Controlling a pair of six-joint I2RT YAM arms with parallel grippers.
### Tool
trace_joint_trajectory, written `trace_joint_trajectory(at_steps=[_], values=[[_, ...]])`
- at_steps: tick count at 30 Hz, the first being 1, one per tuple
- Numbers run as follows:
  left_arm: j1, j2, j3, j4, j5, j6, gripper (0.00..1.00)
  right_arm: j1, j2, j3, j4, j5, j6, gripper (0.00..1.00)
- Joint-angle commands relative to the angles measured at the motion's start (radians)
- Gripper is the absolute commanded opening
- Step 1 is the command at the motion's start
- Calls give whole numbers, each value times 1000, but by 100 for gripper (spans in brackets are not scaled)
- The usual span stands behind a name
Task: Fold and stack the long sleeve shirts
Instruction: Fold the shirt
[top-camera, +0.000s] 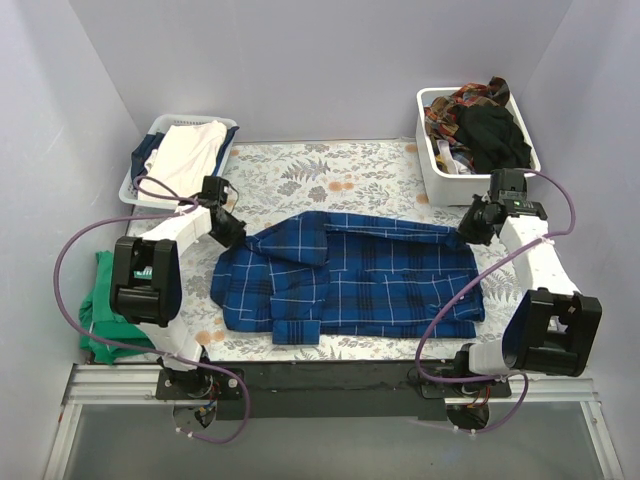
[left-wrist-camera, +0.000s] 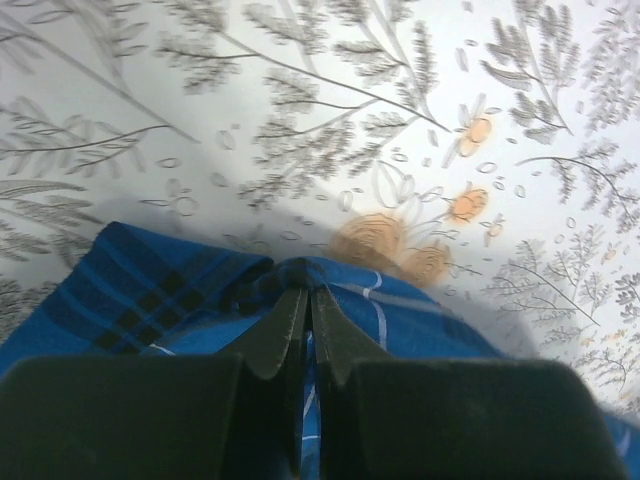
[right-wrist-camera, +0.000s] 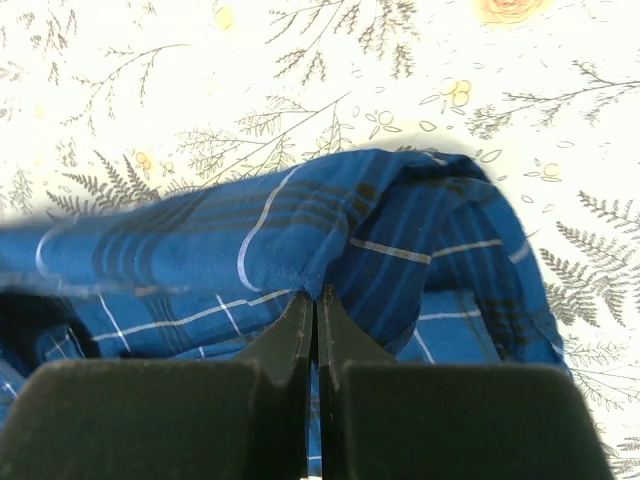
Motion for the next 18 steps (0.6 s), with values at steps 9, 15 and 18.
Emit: trace_joint_trajectory(at_steps=[9, 15, 18], values=[[73, -118, -110, -20, 8, 6, 0, -62, -66, -122, -4, 16, 25, 1], [78, -126, -138, -16, 20, 25, 0, -73, -6, -147, -3, -13, 22, 1], [79, -124, -142, -12, 25, 37, 0, -71, 27, -146, -3, -33, 18, 1]])
